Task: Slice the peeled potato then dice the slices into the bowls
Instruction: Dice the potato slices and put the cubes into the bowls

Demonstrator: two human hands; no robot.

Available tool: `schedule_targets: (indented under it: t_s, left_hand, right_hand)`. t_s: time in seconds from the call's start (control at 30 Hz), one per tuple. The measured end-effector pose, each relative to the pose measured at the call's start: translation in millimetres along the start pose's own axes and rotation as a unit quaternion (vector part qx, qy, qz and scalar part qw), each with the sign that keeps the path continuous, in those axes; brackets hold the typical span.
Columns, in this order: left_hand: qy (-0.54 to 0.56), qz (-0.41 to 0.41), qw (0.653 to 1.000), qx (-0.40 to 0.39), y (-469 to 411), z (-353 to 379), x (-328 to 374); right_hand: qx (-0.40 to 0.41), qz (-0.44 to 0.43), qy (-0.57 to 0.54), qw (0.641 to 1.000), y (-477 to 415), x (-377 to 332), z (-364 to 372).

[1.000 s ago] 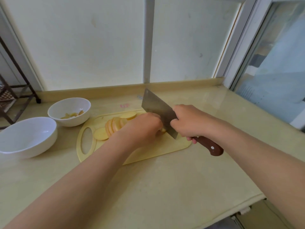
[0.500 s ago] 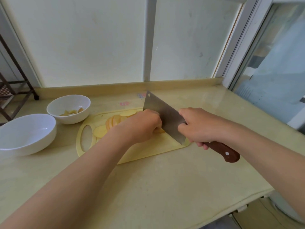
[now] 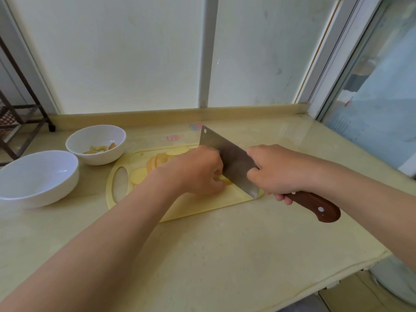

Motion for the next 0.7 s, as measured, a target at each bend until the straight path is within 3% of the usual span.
schedule_targets:
  t_s: [0.33, 0.7]
  left_hand:
    - [0.008, 0.020, 0.999, 0.023, -7, 7, -7]
    - [0.004, 0.020, 0.999, 0.031, -4, 5, -3]
  right_hand:
    - [-0.011, -0.003, 0.000, 1.000, -7, -14, 6]
    - [-0.017, 0.000, -0.079, 0.997, -26, -16, 0]
Point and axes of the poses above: each hand's wrist, its own y-axis away from the middle knuckle, its own z-axis out of the palm, x = y × z, the point moved 1 cm from there along -y, towards the middle knuckle, and after that the axes turned 7 degrees about y, right-handed, at the moved point
